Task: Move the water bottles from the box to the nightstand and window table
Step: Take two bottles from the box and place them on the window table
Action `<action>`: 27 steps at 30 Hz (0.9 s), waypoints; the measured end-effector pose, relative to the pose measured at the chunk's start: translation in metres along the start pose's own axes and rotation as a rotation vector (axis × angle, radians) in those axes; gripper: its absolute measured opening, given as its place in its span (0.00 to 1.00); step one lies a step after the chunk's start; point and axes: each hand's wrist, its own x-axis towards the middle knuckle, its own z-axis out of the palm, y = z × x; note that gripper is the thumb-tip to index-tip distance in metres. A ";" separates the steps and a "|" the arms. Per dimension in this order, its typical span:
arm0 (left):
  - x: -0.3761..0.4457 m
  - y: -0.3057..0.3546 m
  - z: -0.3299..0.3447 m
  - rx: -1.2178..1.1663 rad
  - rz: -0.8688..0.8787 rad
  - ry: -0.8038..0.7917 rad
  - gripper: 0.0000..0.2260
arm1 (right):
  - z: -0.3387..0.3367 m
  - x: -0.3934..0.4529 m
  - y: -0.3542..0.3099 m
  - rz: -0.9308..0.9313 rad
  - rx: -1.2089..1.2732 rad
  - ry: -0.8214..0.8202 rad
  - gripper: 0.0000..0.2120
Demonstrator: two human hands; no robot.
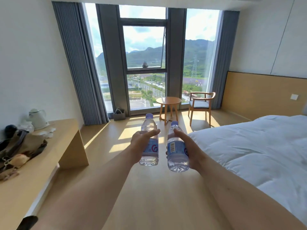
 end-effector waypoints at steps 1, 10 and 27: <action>0.019 0.005 -0.001 0.009 -0.006 -0.009 0.31 | -0.001 0.017 -0.005 -0.001 0.005 0.011 0.28; 0.177 0.040 -0.002 0.024 0.025 -0.068 0.20 | -0.023 0.154 -0.054 0.007 -0.042 0.108 0.32; 0.510 0.101 0.099 0.083 0.016 -0.059 0.23 | -0.188 0.449 -0.181 -0.020 -0.112 0.140 0.30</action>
